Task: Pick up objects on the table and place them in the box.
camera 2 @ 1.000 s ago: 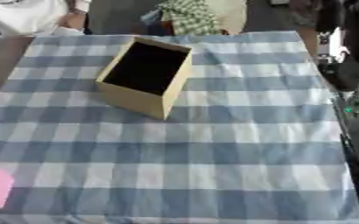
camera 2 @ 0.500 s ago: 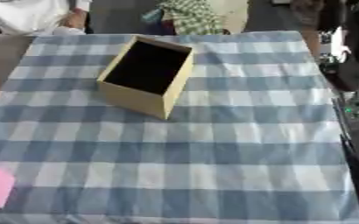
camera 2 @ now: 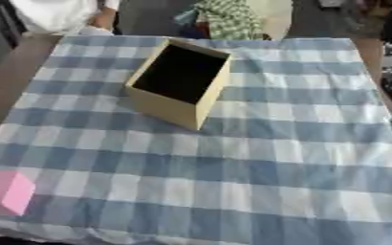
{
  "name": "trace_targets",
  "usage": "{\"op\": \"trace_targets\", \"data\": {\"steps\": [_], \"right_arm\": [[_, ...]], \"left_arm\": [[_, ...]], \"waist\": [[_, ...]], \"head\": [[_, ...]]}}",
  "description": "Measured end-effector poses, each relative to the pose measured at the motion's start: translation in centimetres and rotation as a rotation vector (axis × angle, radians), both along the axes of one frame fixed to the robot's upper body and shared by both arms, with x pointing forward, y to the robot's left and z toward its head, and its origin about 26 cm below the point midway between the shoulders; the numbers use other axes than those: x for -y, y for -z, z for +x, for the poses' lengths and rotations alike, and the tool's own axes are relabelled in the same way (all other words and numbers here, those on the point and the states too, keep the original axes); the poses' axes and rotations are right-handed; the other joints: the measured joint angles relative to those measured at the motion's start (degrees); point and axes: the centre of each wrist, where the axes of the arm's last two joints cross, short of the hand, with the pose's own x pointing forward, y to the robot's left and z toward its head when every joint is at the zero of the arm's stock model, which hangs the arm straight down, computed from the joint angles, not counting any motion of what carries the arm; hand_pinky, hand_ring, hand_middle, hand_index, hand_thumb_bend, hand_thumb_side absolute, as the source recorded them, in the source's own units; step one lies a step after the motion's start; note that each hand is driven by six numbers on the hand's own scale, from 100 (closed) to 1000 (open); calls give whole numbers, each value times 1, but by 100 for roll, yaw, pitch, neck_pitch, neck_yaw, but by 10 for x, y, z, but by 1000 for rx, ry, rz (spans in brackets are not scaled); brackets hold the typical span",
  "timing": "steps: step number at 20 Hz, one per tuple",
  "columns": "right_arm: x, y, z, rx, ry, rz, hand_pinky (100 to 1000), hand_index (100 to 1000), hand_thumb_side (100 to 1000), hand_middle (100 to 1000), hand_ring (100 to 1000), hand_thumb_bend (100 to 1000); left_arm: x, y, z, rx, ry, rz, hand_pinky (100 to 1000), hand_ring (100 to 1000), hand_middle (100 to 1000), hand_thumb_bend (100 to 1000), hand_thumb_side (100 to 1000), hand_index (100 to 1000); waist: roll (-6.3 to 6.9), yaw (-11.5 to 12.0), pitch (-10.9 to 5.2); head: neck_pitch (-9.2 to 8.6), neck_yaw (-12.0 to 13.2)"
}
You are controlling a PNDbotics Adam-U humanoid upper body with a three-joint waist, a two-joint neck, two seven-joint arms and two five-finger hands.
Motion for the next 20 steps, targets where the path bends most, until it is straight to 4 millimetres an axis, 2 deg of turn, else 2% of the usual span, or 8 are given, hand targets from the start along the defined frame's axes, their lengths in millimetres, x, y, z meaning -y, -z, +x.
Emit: {"op": "trace_targets", "data": {"steps": [7, 20], "right_arm": [[-2, 2, 1, -6, -6, 2, 789, 782, 797, 606, 618, 100], [-4, 2, 1, -9, -18, 6, 788, 782, 796, 604, 617, 100]], "left_arm": [[9, -9, 4, 25, 40, -25, 792, 898, 912, 593, 357, 952], [28, -9, 8, -103, 64, -12, 794, 904, 919, 608, 344, 948]], "waist": [[0, -43, 0], [-15, -134, 17]], "head": [[0, 1], [0, 2]]}}
